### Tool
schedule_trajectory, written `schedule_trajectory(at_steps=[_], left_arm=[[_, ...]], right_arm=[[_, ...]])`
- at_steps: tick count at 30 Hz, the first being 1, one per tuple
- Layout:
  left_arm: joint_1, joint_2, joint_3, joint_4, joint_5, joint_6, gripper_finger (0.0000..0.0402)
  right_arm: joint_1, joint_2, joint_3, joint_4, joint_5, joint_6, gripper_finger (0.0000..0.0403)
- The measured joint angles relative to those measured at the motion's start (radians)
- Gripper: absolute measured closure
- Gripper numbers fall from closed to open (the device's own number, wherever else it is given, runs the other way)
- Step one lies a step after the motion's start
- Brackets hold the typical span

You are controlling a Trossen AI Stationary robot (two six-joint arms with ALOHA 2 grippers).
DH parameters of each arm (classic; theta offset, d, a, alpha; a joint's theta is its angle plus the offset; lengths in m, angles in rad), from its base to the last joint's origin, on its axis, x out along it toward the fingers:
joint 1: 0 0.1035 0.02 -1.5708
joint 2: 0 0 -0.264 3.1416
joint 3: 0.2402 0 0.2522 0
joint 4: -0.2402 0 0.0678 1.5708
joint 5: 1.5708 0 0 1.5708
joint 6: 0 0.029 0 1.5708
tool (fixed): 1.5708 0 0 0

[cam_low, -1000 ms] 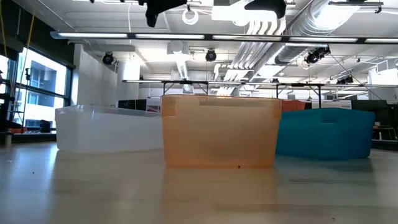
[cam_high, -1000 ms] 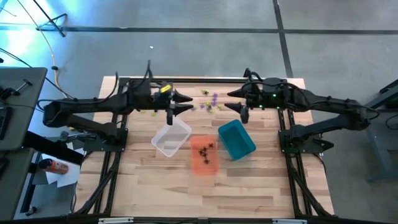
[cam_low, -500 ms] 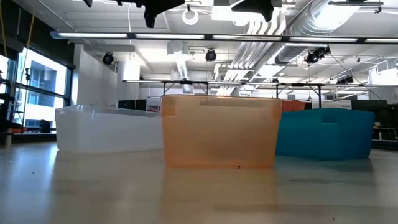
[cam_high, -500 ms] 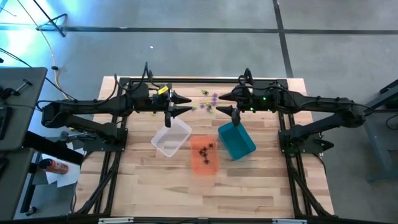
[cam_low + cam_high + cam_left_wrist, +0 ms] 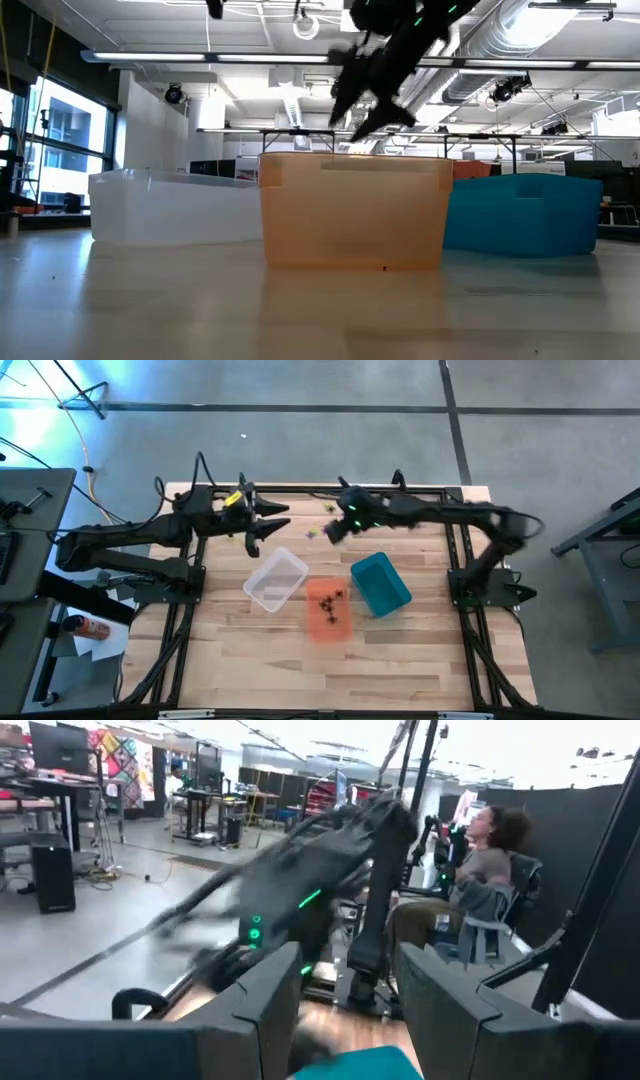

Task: Sort Halloween decoration
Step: Put the black spider toy into the orange bin

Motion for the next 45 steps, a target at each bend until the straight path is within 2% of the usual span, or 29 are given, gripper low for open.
schedule_trajectory(at_steps=[3, 6, 9, 13, 14, 19, 27, 33, 45], left_arm=[[0.000, -0.007, 0.000, -0.041, -0.001, -0.028, 0.0250], [-0.001, -0.019, 0.000, -0.089, -0.001, -0.065, 0.0250], [-0.001, -0.033, 0.000, -0.151, -0.001, -0.108, 0.0250], [-0.001, -0.048, 0.000, -0.190, -0.001, -0.125, 0.0250], [-0.001, -0.050, 0.000, -0.192, -0.001, -0.117, 0.0250], [-0.001, -0.052, 0.000, -0.193, -0.001, -0.110, 0.0250], [-0.002, -0.052, 0.000, -0.237, 0.014, -0.130, 0.0250], [-0.002, -0.052, 0.000, -0.271, 0.014, -0.132, 0.0250], [-0.002, -0.052, 0.000, -0.273, 0.014, -0.160, 0.0250]], right_arm=[[-0.049, 0.135, 0.073, -0.054, 0.024, 0.037, 0.0168], [-0.075, 0.226, 0.099, -0.067, 0.033, 0.072, 0.0201], [-0.093, 0.283, 0.098, -0.072, 0.038, 0.115, 0.0264], [-0.101, 0.320, 0.094, -0.067, 0.043, 0.132, 0.0376], [-0.101, 0.322, 0.094, -0.045, 0.047, 0.126, 0.0389], [-0.097, 0.344, 0.095, -0.014, 0.104, 0.164, 0.0396], [-0.098, 0.378, 0.095, 0.003, 0.113, 0.192, 0.0401], [-0.098, 0.378, 0.095, -0.050, 0.071, 0.167, 0.0402], [-0.013, 0.356, 0.095, -0.190, 0.036, 0.068, 0.0403]])
